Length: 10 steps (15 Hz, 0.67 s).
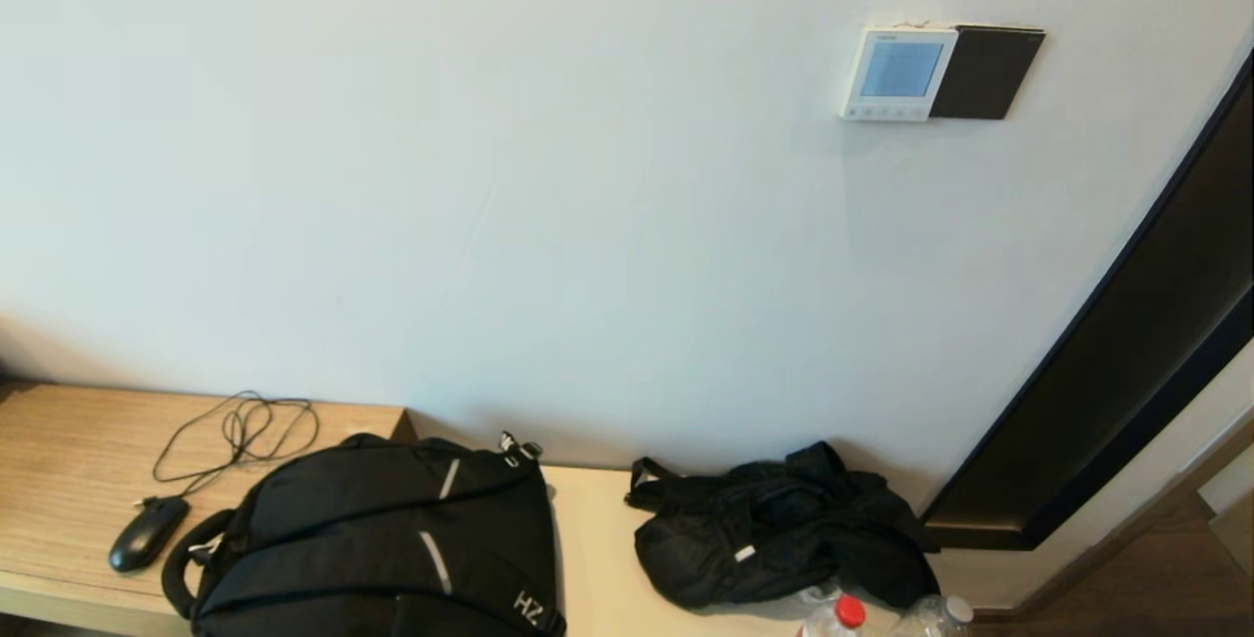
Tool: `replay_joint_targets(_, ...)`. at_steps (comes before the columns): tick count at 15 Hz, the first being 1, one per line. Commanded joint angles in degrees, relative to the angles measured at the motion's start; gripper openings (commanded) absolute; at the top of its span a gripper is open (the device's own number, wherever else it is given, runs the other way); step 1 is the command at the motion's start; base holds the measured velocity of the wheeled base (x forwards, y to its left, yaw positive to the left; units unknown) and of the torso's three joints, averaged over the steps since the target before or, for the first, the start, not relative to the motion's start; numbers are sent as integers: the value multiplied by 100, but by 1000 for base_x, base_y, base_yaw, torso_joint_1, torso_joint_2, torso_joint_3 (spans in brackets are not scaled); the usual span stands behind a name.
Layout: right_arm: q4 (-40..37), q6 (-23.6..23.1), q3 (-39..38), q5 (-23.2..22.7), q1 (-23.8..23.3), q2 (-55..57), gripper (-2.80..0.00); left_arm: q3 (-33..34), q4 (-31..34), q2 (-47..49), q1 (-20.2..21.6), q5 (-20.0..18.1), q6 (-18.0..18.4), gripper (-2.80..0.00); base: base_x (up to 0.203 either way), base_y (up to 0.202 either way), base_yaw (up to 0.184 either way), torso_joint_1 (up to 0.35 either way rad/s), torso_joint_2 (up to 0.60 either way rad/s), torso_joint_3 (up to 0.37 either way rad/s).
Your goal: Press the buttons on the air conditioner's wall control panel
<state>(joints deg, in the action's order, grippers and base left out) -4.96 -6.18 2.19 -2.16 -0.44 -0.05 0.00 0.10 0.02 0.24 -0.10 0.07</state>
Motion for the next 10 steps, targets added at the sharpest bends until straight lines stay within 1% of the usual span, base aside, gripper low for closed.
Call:
replay_joint_targets(1, -5, -6, 0, -4, 0, -4, -280, 0, -1, 5, 2, 1, 2, -280, 0, 0, 0, 0, 0, 0)
replay_joint_targets(10, -5, -6, 0, -7, 0, -4, -280, 0, -1, 0, 2, 1, 2, -280, 0, 0, 0, 0, 0, 0)
